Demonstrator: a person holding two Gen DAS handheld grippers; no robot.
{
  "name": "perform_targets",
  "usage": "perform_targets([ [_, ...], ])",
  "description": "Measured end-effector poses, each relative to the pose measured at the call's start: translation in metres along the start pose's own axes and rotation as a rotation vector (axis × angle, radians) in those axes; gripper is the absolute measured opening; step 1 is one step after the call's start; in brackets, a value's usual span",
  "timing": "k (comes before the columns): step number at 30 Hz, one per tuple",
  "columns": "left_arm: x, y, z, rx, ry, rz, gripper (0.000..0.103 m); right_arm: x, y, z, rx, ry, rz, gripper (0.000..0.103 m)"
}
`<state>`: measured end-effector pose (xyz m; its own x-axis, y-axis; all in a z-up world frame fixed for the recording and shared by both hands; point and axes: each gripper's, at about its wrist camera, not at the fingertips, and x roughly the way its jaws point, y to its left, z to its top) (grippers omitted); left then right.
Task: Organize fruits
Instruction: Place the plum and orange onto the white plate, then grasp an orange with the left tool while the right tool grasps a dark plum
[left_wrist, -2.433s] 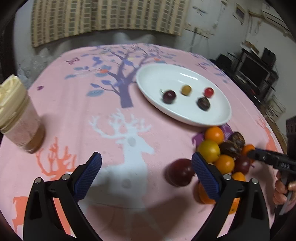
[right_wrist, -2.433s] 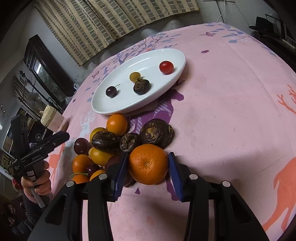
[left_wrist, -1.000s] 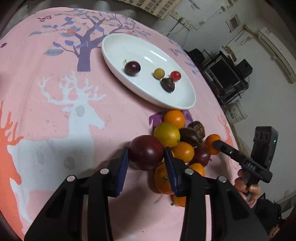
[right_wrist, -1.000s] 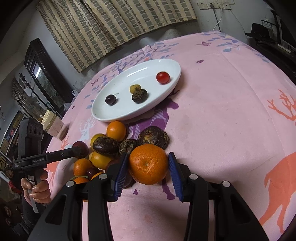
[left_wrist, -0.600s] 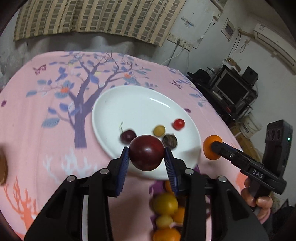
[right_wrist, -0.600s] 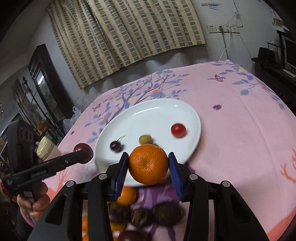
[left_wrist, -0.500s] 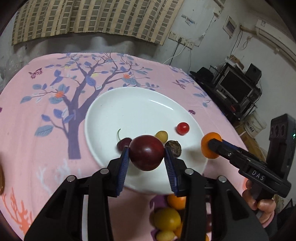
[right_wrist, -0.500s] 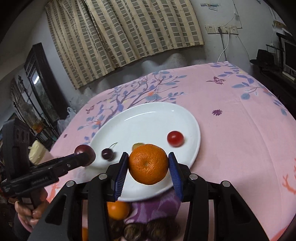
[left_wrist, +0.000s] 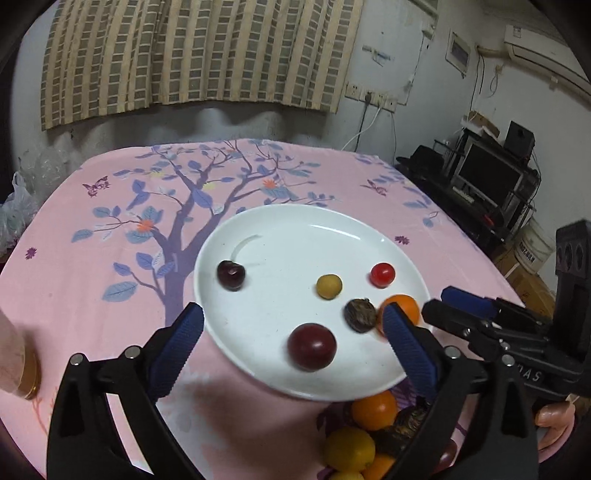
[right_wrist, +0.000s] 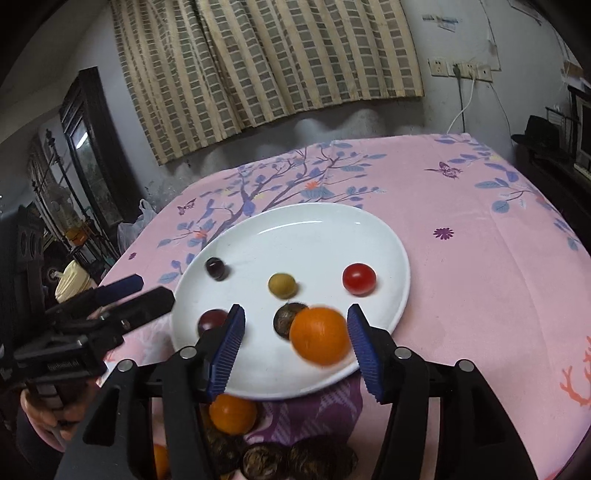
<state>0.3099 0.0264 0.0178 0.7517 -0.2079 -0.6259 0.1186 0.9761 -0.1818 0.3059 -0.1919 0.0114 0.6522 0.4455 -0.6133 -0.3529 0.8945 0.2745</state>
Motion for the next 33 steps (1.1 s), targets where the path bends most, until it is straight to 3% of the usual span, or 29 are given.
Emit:
perform_targets([
  [5,-0.019,0.011,-0.018,-0.01,0.036,0.01,0.097,-0.021,0.0,-0.024,0.028,0.03,0.054,0.058],
  [14,-0.062,0.027,-0.079,-0.006,0.061,0.022,0.098,-0.045,0.004,-0.066,0.032,0.123,0.125,0.058],
  [20,-0.078,0.031,-0.094,-0.025,0.045,0.033,0.098,-0.04,0.0,-0.082,0.072,0.218,0.179,0.058],
  [28,-0.089,0.038,-0.107,-0.047,0.039,0.045,0.098,-0.031,0.006,-0.094,0.061,0.291,0.176,0.057],
  [31,-0.091,0.038,-0.107,-0.053,0.036,0.029,0.098,-0.028,0.003,-0.095,0.083,0.309,0.188,0.05],
  [33,-0.092,0.035,-0.107,-0.04,0.036,0.028,0.098,-0.027,0.0,-0.095,0.098,0.313,0.188,0.039],
])
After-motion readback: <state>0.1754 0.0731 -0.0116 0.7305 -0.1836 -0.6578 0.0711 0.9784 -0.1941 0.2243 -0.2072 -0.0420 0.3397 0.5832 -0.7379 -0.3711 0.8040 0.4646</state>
